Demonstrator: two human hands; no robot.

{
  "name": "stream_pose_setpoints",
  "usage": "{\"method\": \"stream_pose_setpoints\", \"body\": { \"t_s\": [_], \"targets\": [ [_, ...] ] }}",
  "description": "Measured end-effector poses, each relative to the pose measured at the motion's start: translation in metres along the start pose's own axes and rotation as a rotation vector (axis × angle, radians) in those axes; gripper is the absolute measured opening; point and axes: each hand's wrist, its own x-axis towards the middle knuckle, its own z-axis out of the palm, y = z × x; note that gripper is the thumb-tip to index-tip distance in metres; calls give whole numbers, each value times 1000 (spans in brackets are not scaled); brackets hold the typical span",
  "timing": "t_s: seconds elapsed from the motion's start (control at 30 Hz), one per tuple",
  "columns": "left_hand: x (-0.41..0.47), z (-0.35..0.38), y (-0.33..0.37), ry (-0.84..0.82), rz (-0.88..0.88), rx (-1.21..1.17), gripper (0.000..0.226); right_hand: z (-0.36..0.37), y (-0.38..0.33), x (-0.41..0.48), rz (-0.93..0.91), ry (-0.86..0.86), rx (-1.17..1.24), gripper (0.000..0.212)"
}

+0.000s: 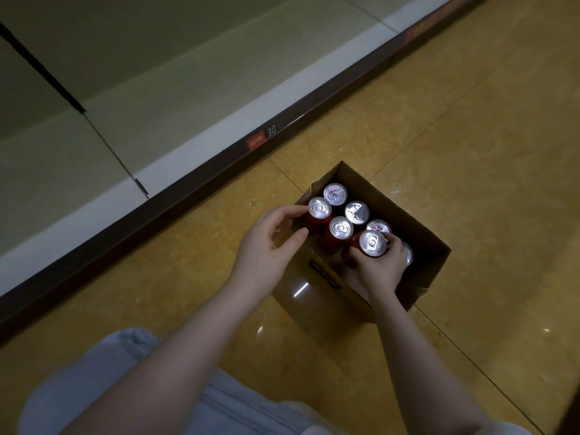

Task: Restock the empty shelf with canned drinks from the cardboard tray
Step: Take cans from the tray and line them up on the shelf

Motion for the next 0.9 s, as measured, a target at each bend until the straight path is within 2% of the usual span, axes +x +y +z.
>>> {"method": "stream_pose_setpoints", "body": {
  "t_s": [0.17,0.4,0.53,0.63,0.8,0.83,0.9],
  "targets": [
    [0,1,7,-36,14,55,35,-25,-30,-24,-114,6,221,65],
    [5,1,21,-76,30,180,55,-47,-100,-60,-322,-218,546,53],
    [5,-9,34,-58,33,112,65,-57,-141,-78,-386,-334,678,54],
    [-1,-24,45,-16,73,40,63,-61,-166,-89,-401,-411,698,66],
    [-17,-58,72,160,163,-87,48,-59,-215,-113,-479,-570,773,64],
    [-19,-68,77,211,182,-116,48,-57,-227,-119,-499,-592,788,61],
    [-28,-90,86,309,205,-179,45,-53,-249,-132,-529,-612,821,39]
  ]
}}
